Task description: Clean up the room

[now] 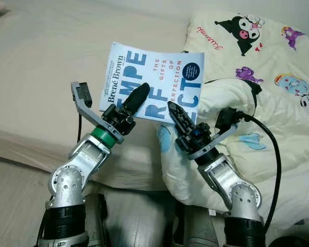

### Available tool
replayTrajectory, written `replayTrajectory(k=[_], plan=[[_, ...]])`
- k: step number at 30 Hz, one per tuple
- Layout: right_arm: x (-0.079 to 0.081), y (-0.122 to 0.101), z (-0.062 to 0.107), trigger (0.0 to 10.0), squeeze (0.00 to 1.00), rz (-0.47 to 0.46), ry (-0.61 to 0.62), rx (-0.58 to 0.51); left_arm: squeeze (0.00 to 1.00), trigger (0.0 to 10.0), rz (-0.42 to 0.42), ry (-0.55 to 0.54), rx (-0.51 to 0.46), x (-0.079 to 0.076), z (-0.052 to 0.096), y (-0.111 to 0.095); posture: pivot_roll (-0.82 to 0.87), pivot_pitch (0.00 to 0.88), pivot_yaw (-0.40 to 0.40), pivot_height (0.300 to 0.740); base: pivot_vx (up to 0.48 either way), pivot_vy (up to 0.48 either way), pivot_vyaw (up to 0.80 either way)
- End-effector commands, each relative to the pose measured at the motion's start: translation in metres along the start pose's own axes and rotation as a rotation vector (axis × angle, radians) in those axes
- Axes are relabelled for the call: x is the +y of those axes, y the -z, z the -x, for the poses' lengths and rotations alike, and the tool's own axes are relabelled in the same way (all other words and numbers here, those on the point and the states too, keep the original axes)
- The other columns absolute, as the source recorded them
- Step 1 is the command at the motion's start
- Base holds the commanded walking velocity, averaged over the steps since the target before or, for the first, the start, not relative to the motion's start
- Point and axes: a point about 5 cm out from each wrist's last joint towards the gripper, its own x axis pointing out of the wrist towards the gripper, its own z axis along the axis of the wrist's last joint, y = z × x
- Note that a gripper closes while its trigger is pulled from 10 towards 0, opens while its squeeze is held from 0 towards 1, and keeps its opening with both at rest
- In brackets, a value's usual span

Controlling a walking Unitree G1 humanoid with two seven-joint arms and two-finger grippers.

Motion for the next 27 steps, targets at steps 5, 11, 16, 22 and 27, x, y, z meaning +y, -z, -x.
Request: replayTrajectory(k=[5, 11, 16, 22, 27], plan=[[-0.007, -0.004, 0.009, 10.0, 0.0, 0.024, 0.064, -0.015, 0.0, 0.0, 0.03, 0.059, -0.076, -0.01, -0.001, -0.01, 0.04, 0.119, -0.04, 0.58, 0.0, 0.0, 0.0], [-0.004, -0.009, 0.01, 10.0, 0.0, 0.024, 0.048, -0.041, 0.0, 0.0, 0.03, 0.089, -0.072, -0.014, 0.0, -0.011, 0.04, 0.119, -0.033, 0.58, 0.0, 0.0, 0.0], [0.004, -0.012, 0.006, 10.0, 0.0, 0.019, -0.01, -0.071, 0.0, 10.0, -0.016, 0.051, 0.011, -0.011, 0.002, -0.001, 0.05, 0.119, -0.023, 0.58, 0.0, 0.0, 0.0], [0.006, -0.011, 0.003, 10.0, 0.0, 0.011, -0.036, -0.08, 1.0, 10.0, -0.024, 0.02, 0.023, -0.008, 0.003, 0.001, 0.06, 0.118, -0.017, 0.58, 0.0, 0.0, 0.0], [0.007, -0.008, 0.001, 10.0, 0.0, -0.004, -0.052, -0.083, 1.0, 10.0, -0.029, 0.011, 0.039, -0.009, 0.001, 0.0, 0.06, 0.118, -0.011, 0.58, 0.0, 0.0, 0.0]])
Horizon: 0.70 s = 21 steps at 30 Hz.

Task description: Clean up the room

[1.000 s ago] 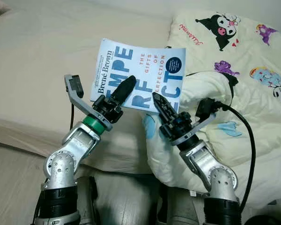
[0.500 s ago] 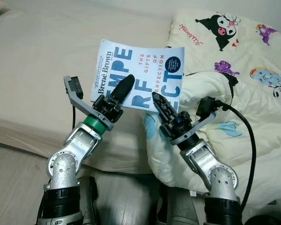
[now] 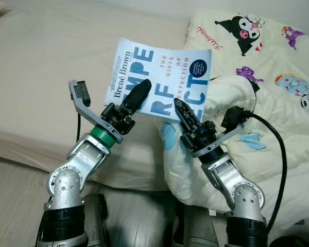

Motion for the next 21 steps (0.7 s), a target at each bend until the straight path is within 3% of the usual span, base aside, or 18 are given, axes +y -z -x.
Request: replayTrajectory(k=[1, 4, 5, 8, 9, 21], plan=[[0.005, -0.002, 0.001, 10.0, 0.0, -0.009, -0.042, -0.024, 0.0, 10.0, 0.0, -0.018, 0.016, 0.001, 0.0, 0.001, 0.06, 0.119, -0.009, 0.58, 0.0, 0.0, 0.0], [0.007, -0.003, 0.001, 10.0, 0.0, -0.014, -0.055, -0.029, 0.0, 10.0, 0.016, -0.012, 0.01, 0.001, -0.001, 0.001, 0.06, 0.119, -0.007, 0.58, 0.0, 0.0, 0.0], [0.007, -0.003, 0.001, 10.0, 0.0, -0.016, -0.058, -0.028, 0.0, 6.2, 0.019, -0.011, 0.01, 0.001, -0.001, 0.001, 0.06, 0.119, -0.007, 0.58, 0.0, 0.0, 0.0], [0.007, -0.002, 0.001, 10.0, 0.0, -0.017, -0.059, -0.025, 0.0, 6.2, 0.02, -0.012, 0.01, 0.001, -0.001, 0.001, 0.06, 0.119, -0.007, 0.58, 0.0, 0.0, 0.0], [0.007, -0.001, 0.001, 10.0, 0.0, -0.021, -0.059, -0.024, 0.0, 0.0, 0.031, -0.011, -0.002, 0.001, -0.003, 0.0, 0.06, 0.119, -0.004, 0.58, 0.0, 0.0, 0.0], [0.008, 0.0, -0.001, 10.0, 0.0, -0.031, -0.085, -0.061, 0.0, 0.0, 0.079, -0.016, -0.092, 0.001, -0.006, -0.013, 0.06, 0.113, 0.003, 0.58, 0.0, 0.0, 0.0]])
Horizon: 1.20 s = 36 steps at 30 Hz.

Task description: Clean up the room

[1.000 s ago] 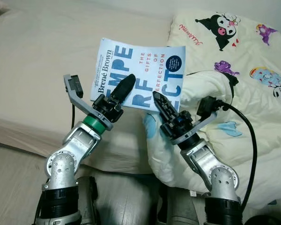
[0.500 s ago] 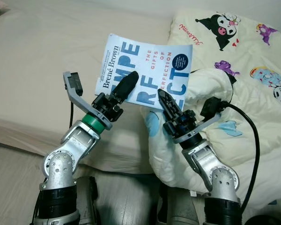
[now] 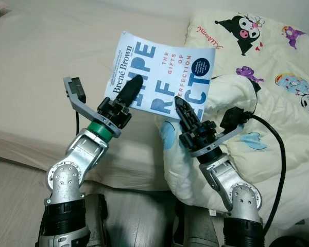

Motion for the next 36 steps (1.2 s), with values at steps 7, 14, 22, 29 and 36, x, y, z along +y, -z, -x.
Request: replayTrajectory(k=[7, 14, 22, 29, 36], plan=[[-0.002, 0.016, -0.004, 10.0, 0.0, -0.004, -0.022, -0.016, 0.0, 0.0, 0.022, 0.013, -0.069, -0.009, -0.009, -0.01, 0.07, 0.113, 0.006, 0.58, 0.0, 0.0, 0.0], [-0.007, 0.02, -0.006, 10.0, 0.0, 0.004, 0.01, -0.008, 0.0, 0.0, 0.029, 0.021, -0.079, -0.011, -0.01, -0.011, 0.07, 0.113, 0.004, 0.58, 0.0, 0.0, 0.0], [-0.015, -0.005, 0.012, 10.0, 1.0, 0.109, 0.112, -0.019, 0.0, 0.0, -0.007, 0.036, -0.127, -0.015, -0.009, -0.028, 0.06, 0.114, 0.002, 0.58, 0.0, 0.0, 0.0], [-0.031, -0.043, 0.069, 10.0, 0.0, 0.321, 0.385, -0.038, 0.0, 0.0, -0.062, 0.032, -0.192, -0.018, 0.003, -0.06, 0.05, 0.117, -0.002, 0.58, 0.0, 0.0, 0.0], [-0.041, -0.069, 0.113, 10.0, 0.0, 0.682, 0.676, 0.038, 0.0, 10.0, -0.167, -0.01, -0.18, -0.019, 0.013, -0.073, 0.02, 0.11, -0.005, 0.58, 0.0, 0.0, 0.0]])
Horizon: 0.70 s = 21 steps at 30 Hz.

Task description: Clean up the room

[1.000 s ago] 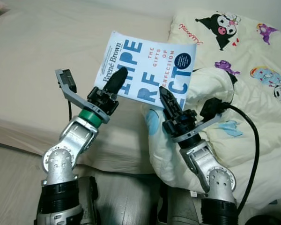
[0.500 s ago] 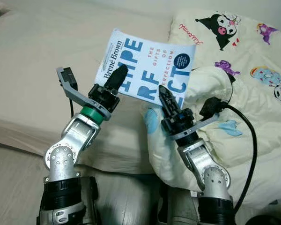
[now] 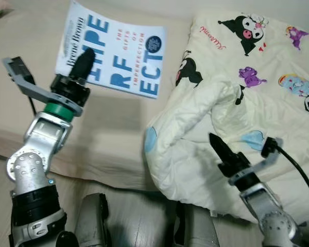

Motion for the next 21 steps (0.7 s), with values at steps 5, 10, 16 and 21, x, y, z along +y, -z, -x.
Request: replayTrajectory(k=[5, 10, 16, 21], plan=[[0.012, -0.016, -0.02, 10.0, 0.0, 0.352, 0.066, -0.072, 0.0, 10.0, -0.284, -0.117, 0.086, 0.005, 0.005, 0.014, 0.03, 0.084, -0.024, 0.585, 0.0, 0.0, 0.0], [0.059, -0.016, -0.056, 10.0, 0.0, 0.42, -0.072, -0.13, 0.0, 10.0, -0.584, -0.197, 0.157, 0.014, 0.008, 0.021, 0.05, 0.065, -0.044, 0.603, 0.0, 0.0, 0.0], [0.098, -0.016, -0.071, 10.0, 0.0, 0.43, -0.216, -0.172, 0.0, 10.0, -0.706, -0.241, 0.218, 0.02, 0.015, 0.025, 0.06, 0.054, -0.054, 0.622, 0.0, 0.0, 0.0], [0.103, -0.007, -0.074, 10.0, 0.0, 0.448, -0.239, -0.169, 0.0, 10.0, -0.781, -0.272, 0.235, 0.022, 0.015, 0.03, 0.06, 0.048, -0.056, 0.636, 0.0, 0.0, 0.0]])
